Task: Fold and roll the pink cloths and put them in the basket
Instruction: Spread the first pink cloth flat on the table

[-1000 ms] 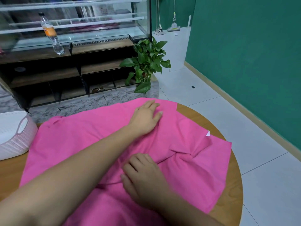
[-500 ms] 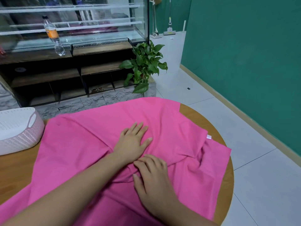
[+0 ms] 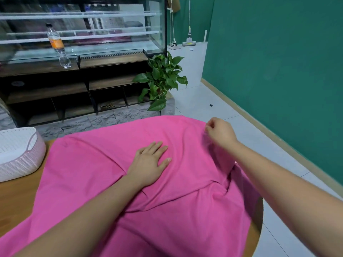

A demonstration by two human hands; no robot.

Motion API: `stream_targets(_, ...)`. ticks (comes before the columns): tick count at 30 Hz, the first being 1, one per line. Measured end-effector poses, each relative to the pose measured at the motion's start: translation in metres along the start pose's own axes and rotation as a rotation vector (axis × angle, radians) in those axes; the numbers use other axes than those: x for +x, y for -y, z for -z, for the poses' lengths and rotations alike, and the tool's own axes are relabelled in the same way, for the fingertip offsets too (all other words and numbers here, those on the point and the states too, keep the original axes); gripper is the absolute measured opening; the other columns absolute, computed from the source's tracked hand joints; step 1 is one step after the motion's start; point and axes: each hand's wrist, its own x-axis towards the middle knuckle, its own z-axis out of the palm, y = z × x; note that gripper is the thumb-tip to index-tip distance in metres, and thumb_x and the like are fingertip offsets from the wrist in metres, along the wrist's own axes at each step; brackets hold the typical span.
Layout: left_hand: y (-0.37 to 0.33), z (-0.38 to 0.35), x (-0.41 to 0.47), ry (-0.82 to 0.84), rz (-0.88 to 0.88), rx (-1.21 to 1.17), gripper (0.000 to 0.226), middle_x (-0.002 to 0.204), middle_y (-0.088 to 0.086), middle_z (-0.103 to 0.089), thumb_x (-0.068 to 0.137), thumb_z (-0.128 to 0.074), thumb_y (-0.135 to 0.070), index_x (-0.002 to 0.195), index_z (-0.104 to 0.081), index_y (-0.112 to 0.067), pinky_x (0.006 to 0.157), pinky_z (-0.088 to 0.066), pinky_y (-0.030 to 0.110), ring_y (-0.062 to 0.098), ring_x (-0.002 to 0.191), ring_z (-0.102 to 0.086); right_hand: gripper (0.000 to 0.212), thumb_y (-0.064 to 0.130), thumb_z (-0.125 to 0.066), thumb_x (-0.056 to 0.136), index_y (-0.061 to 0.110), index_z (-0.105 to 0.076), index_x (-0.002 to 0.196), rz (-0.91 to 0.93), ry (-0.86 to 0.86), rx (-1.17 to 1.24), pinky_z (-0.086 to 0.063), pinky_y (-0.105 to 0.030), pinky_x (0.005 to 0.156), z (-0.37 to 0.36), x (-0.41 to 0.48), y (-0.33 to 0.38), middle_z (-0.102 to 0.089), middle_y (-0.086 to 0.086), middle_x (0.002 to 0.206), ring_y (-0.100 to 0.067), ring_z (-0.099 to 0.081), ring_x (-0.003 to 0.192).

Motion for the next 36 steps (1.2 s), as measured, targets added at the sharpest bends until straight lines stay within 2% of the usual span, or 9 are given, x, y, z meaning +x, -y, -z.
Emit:
stream_targets(4, 0.001, 0.000, 0.000, 0.000, 0.000, 0.004, 0.065, 0.173, -0.012, -0.020, 0.106, -0.027, -0.069, 0.163, -0.030, -0.038, 0.125, -0.013, 0.039, 0.009, 0.161, -0.011, 0.008, 0.025, -0.069, 0.085, 0.018, -0.068, 0.082, -0.136, 0.100, -0.131, -0.052, -0.032, 0.066, -0.005, 0.054, -0.015, -0.072, -0.003, 0.088, -0.026, -0.068, 0.086)
stream_targets(9, 0.004, -0.001, 0.005, -0.002, -0.006, -0.011, 0.065, 0.173, -0.013, -0.021, 0.106, -0.029, -0.068, 0.163, -0.031, -0.039, 0.126, -0.014, 0.040, 0.008, 0.160, -0.011, 0.034, 0.043, -0.079, 0.083, 0.012, -0.067, 0.084, -0.169, 0.191, -0.200, -0.049, -0.032, 0.062, -0.027, 0.083, -0.009, -0.068, -0.006, 0.085, -0.025, -0.064, 0.079)
stream_targets(19, 0.005, -0.002, 0.007, 0.001, -0.005, -0.011, 0.064, 0.173, -0.015, -0.018, 0.106, -0.029, -0.067, 0.163, -0.029, -0.039, 0.126, -0.012, 0.038, 0.007, 0.160, -0.008, 0.020, 0.017, -0.069, 0.089, 0.010, -0.056, 0.076, -0.133, 0.329, -0.422, -0.039, -0.031, 0.054, -0.019, 0.112, 0.009, -0.062, -0.010, 0.085, -0.026, -0.056, 0.075)
stream_targets(23, 0.008, -0.005, 0.009, -0.013, -0.019, 0.025, 0.064, 0.173, -0.012, -0.021, 0.106, -0.027, -0.068, 0.163, -0.031, -0.039, 0.126, -0.017, 0.040, 0.009, 0.160, -0.012, 0.003, 0.007, -0.051, 0.095, 0.009, -0.052, 0.094, -0.043, -0.076, -0.414, -0.044, -0.037, 0.067, 0.006, 0.133, -0.001, -0.058, -0.012, 0.087, -0.035, -0.056, 0.081)
stream_targets(25, 0.009, -0.005, 0.010, -0.023, -0.013, 0.042, 0.067, 0.173, -0.010, -0.023, 0.103, -0.023, -0.069, 0.162, -0.033, -0.039, 0.125, -0.019, 0.040, 0.010, 0.160, -0.015, 0.014, 0.015, -0.049, 0.100, 0.013, -0.057, 0.112, -0.007, -0.156, -0.277, -0.046, -0.040, 0.073, 0.010, 0.144, -0.011, -0.062, -0.013, 0.093, -0.038, -0.060, 0.089)
stream_targets(28, 0.010, -0.005, 0.011, -0.033, 0.001, 0.040, 0.069, 0.172, -0.009, -0.025, 0.101, -0.021, -0.069, 0.161, -0.035, -0.038, 0.125, -0.020, 0.041, 0.011, 0.160, -0.018, 0.049, 0.023, -0.061, 0.101, 0.016, -0.048, 0.147, -0.004, 0.076, -0.193, -0.046, -0.036, 0.082, 0.009, 0.146, -0.018, -0.069, -0.013, 0.117, -0.035, -0.065, 0.111)
stream_targets(30, 0.010, -0.005, 0.012, -0.031, 0.004, 0.044, 0.070, 0.172, -0.009, -0.025, 0.101, -0.021, -0.068, 0.161, -0.035, -0.037, 0.125, -0.020, 0.040, 0.011, 0.160, -0.018, 0.058, 0.025, -0.065, 0.099, 0.011, -0.043, 0.151, -0.053, 0.174, -0.283, -0.048, -0.036, 0.087, 0.011, 0.137, -0.024, -0.067, -0.016, 0.131, -0.036, -0.063, 0.119)
stream_targets(34, 0.011, -0.004, 0.012, -0.038, 0.005, 0.051, 0.072, 0.171, -0.007, -0.029, 0.099, -0.019, -0.069, 0.160, -0.039, -0.035, 0.123, -0.023, 0.041, 0.013, 0.159, -0.022, 0.037, 0.043, -0.063, 0.101, 0.005, -0.063, 0.102, -0.257, 0.435, -0.318, -0.055, -0.034, 0.074, 0.015, 0.112, -0.045, -0.069, -0.017, 0.110, -0.032, -0.067, 0.089)
stream_targets(36, 0.010, -0.003, 0.011, -0.038, 0.011, 0.062, 0.072, 0.170, -0.006, -0.033, 0.099, -0.019, -0.068, 0.158, -0.042, -0.034, 0.122, -0.025, 0.042, 0.015, 0.158, -0.026, 0.045, 0.053, -0.061, 0.101, 0.008, -0.065, 0.107, -0.362, 0.513, -0.157, -0.060, -0.038, 0.082, 0.018, 0.100, -0.061, -0.068, -0.010, 0.111, -0.030, -0.068, 0.096)
